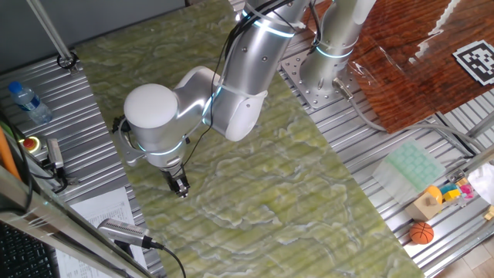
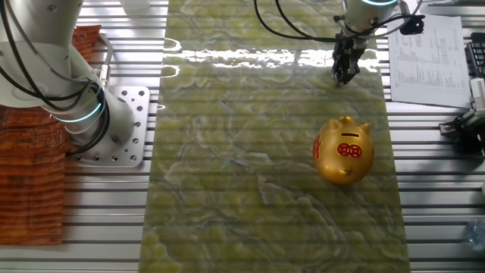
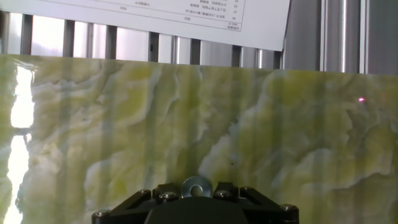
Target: Drop coins into a piggy bank
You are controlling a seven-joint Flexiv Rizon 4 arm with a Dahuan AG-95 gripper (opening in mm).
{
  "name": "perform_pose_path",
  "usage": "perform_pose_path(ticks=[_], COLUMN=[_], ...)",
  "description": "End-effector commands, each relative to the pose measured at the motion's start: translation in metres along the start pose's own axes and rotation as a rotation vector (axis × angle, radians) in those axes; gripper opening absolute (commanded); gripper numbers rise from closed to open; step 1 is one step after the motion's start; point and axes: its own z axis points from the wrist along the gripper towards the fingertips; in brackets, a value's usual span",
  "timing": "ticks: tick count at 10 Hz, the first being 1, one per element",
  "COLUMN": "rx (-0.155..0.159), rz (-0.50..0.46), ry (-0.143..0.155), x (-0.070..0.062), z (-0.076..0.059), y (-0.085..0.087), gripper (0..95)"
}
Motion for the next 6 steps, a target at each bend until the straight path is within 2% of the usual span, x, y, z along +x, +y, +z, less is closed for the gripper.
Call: perform_pose_path(ticks=[1, 2, 6], rx=[0.001, 0.001, 0.001], rz=[0.0, 0.0, 0.003], ry=[-0.003, -0.002, -0.002], x=[-0.0004, -0.0005, -0.0006], z=[0.0018, 0.0017, 0.0011], y=[-0.0002, -0.0002, -0.0001], gripper=[38.0, 19.0, 19.0])
